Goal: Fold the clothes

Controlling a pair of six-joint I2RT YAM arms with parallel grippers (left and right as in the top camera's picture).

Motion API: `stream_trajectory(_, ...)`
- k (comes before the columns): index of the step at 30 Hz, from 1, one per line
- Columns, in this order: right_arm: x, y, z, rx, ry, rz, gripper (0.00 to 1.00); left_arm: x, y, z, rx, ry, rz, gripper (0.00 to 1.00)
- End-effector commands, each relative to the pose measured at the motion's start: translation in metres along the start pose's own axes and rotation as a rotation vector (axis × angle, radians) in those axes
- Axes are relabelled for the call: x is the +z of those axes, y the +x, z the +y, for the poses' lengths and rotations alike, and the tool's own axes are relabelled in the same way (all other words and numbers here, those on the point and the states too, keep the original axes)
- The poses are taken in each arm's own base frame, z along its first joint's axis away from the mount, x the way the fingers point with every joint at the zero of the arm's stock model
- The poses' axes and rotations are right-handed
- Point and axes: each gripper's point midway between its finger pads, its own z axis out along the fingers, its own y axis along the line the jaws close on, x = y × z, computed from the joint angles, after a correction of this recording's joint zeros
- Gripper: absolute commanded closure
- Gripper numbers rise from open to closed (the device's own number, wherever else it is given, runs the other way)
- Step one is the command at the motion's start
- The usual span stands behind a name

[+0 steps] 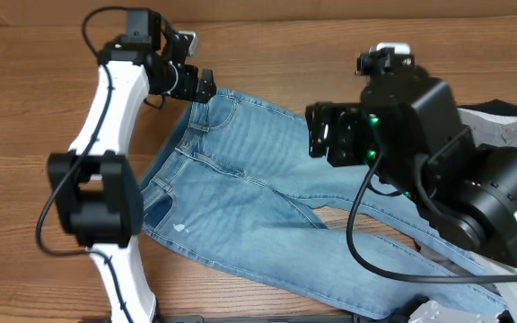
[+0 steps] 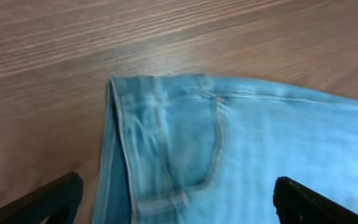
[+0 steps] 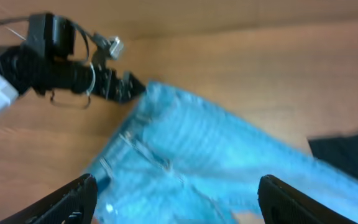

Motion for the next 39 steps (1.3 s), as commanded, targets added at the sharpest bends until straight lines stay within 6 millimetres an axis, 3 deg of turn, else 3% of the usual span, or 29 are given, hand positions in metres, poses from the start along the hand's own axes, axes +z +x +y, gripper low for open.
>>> stream_trajectory(1,0.001,0.006,-0.004,0.067,0.015,0.03,0.14,0.039,0.014,0.016,0.003,-0.007,0.053,0.0)
stream_trajectory(4,0.001,0.012,-0.008,0.06,0.033,0.055,0.15,0.068,0.025,0.025,-0.007,-0.003,0.081,0.0)
stream_trajectory(9,0.001,0.015,-0.009,0.057,0.04,0.065,0.15,0.088,0.027,0.033,-0.005,-0.007,0.076,0.01)
stream_trajectory(11,0.001,0.015,-0.009,0.057,0.041,0.067,0.15,0.093,0.027,0.036,-0.003,-0.02,0.075,0.1)
stream_trajectory(12,0.001,0.016,-0.01,0.056,0.043,0.069,0.15,0.094,0.028,0.038,-0.003,-0.03,0.078,0.21)
stream_trajectory(13,0.001,0.016,-0.01,0.055,0.045,0.071,0.15,0.095,0.029,0.041,-0.004,-0.04,0.081,0.39)
stream_trajectory(15,0.002,0.016,-0.011,0.054,0.051,0.072,0.15,0.096,0.032,0.048,-0.01,-0.071,0.091,0.82)
stream_trajectory(16,0.002,0.016,-0.011,0.054,0.051,0.072,0.15,0.095,0.034,0.054,-0.023,-0.098,0.099,0.96)
stream_trajectory(17,0.002,0.016,-0.011,0.053,0.052,0.073,0.15,0.093,0.036,0.064,-0.048,-0.147,0.106,0.96)
stream_trajectory(19,0.002,0.016,-0.012,0.053,0.055,0.071,0.15,0.08,0.04,0.093,-0.135,-0.281,0.116,0.96)
stream_trajectory(22,0.002,0.016,-0.012,0.053,0.055,0.071,0.15,0.043,0.041,0.141,-0.27,-0.446,0.106,0.96)
stream_trajectory(28,0.002,0.016,-0.012,0.053,0.058,0.069,0.15,-0.068,0.033,0.237,-0.463,-0.562,-0.015,0.96)
stream_trajectory(32,0.002,0.016,-0.012,0.053,0.058,0.069,0.14,-0.135,0.047,0.284,-0.604,-0.62,-0.089,0.96)
stream_trajectory(35,0.003,0.016,-0.012,0.053,0.057,0.069,0.13,-0.165,0.059,0.303,-0.688,-0.635,-0.126,0.9)
stream_trajectory(37,0.003,0.016,-0.012,0.052,0.06,0.071,0.12,-0.178,0.061,0.306,-0.708,-0.6,-0.163,0.76)
stream_trajectory(38,0.005,0.015,-0.013,0.052,0.068,0.07,0.11,-0.185,0.06,0.306,-0.711,-0.578,-0.185,0.63)
stream_trajectory(39,0.006,0.015,-0.013,0.051,0.074,0.068,0.1,-0.191,0.059,0.305,-0.713,-0.568,-0.199,0.6)
